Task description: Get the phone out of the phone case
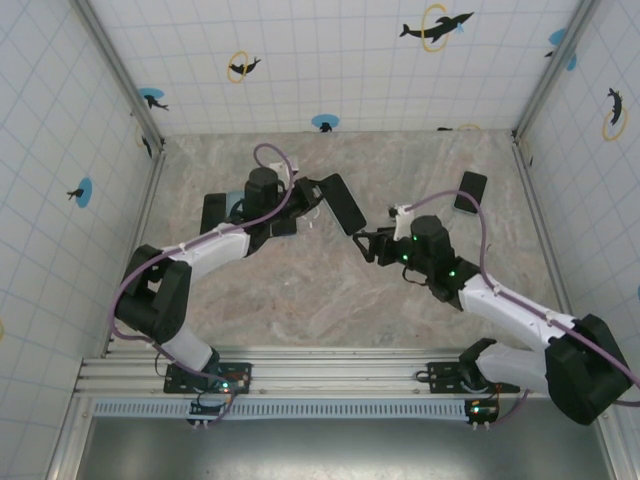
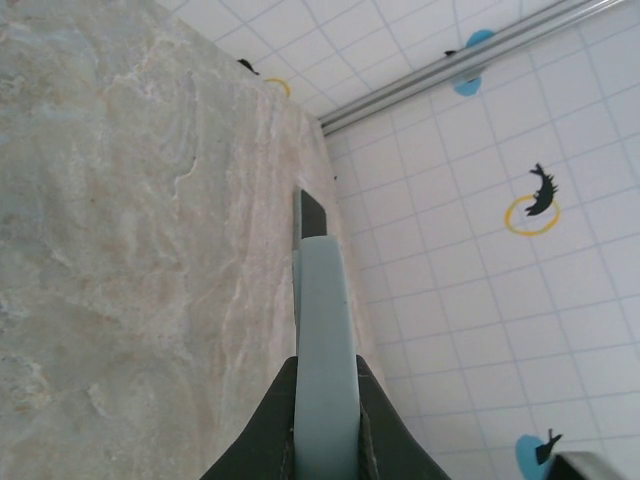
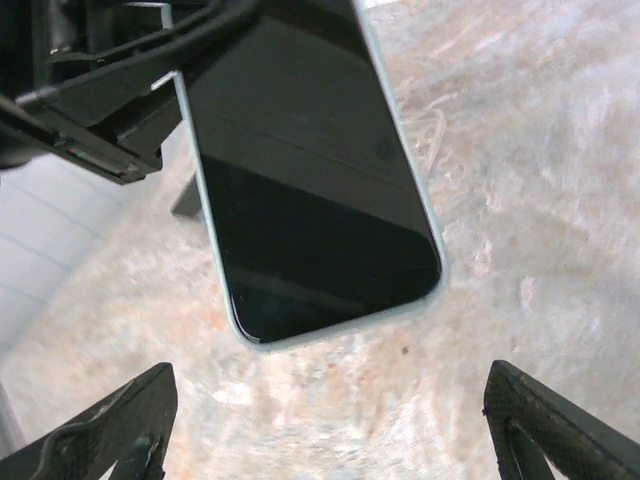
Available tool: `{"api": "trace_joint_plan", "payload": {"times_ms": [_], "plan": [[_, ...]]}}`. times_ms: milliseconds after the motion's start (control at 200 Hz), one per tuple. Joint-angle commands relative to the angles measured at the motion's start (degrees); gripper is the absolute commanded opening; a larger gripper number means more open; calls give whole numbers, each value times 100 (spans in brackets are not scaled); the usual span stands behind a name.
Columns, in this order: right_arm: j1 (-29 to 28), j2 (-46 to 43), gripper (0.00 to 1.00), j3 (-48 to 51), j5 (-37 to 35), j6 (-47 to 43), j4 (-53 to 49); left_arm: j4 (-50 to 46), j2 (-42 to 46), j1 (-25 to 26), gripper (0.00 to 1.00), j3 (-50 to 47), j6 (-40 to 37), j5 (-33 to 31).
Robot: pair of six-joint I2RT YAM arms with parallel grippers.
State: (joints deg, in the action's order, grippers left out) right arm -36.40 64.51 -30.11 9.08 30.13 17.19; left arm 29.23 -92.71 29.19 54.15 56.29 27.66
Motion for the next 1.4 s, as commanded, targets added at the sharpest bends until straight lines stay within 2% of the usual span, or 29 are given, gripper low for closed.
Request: {"api": "trace_joint_plan", "payload": {"times_ms": [0,125,240,345,621,956,1141,1396], "plan": [[-119,-83,77,419,-54,1763,1857,823,81,-32,9,134,554,278],[-284,-27,68,717,-275,2611,2848,1208,210,-36,9,27,901,258],[-359,102,61,667,-325,3034,3179,1451,286,-36,9,-14,1172,266],[-384,210,50,732,-422,3401,3500,1580,365,-36,9,-53,1351,253],[-426,603,36,754,-372,3984,4317,1970,454,-36,8,-137,1803,286],[-455,796,18,682,-266,4080,4585,2051,548,-36,8,-182,1897,232],[-458,766,14,638,-242,3949,4482,2152,579,-37,7,-204,2010,194],[-385,799,7,567,-106,3628,4337,2749,671,-14,6,-342,2676,315]]}}
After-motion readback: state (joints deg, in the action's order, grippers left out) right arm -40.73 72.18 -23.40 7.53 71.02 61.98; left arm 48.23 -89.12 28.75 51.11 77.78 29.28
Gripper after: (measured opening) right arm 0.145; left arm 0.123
